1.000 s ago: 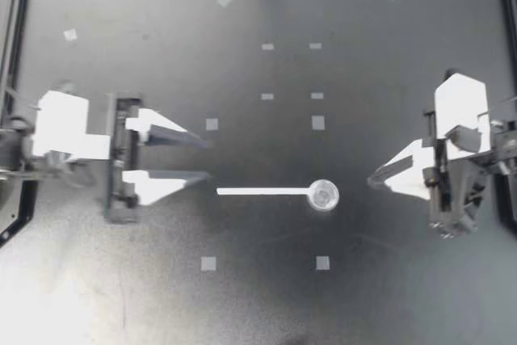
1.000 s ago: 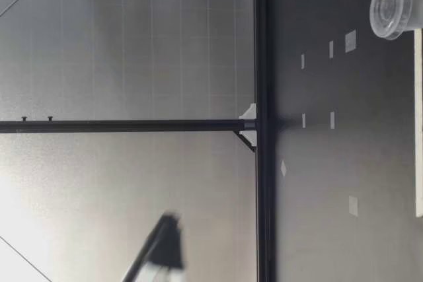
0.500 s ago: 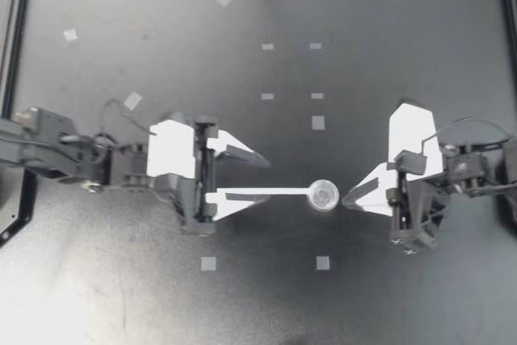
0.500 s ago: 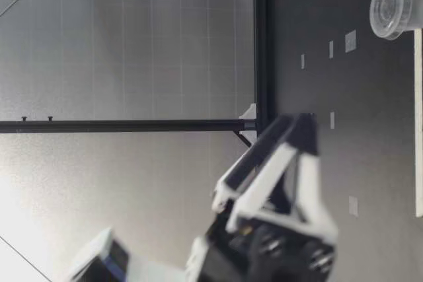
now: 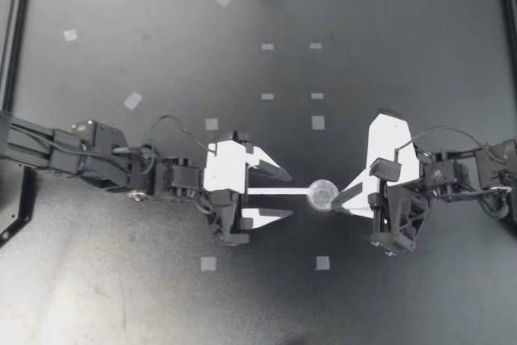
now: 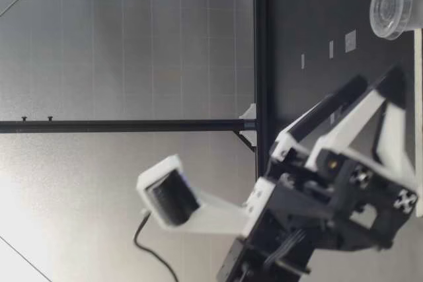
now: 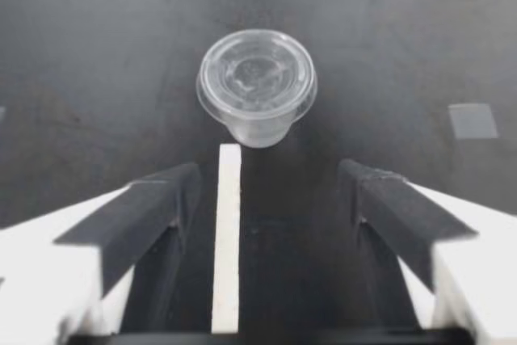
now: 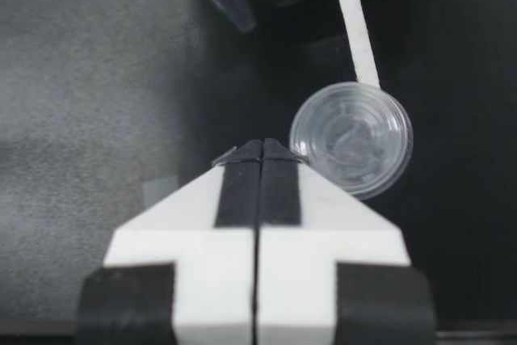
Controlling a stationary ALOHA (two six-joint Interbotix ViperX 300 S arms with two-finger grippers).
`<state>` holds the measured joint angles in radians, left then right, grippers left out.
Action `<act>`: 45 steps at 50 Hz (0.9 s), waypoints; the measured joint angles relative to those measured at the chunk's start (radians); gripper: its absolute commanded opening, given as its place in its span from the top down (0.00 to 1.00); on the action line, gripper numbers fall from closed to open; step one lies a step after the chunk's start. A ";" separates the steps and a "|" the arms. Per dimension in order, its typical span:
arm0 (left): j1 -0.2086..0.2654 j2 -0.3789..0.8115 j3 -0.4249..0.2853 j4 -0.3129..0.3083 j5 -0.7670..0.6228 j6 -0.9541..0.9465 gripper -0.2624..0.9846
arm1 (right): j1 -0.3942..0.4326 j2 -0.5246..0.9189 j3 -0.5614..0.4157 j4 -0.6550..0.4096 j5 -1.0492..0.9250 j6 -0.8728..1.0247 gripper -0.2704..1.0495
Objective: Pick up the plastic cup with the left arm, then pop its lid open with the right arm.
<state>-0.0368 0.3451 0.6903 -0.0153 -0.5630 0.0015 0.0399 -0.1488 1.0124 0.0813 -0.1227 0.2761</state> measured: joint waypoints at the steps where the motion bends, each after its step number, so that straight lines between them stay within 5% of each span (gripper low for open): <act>1: 0.000 0.005 -0.005 0.000 0.000 0.000 0.24 | -0.003 0.002 -0.002 0.000 0.000 0.000 0.80; 45: 0.000 0.127 -0.137 0.000 0.009 0.006 0.24 | -0.040 0.094 -0.002 -0.002 -0.002 -0.002 0.80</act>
<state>-0.0368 0.4725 0.5538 -0.0153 -0.5538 0.0077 0.0000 -0.0552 1.0109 0.0798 -0.1243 0.2746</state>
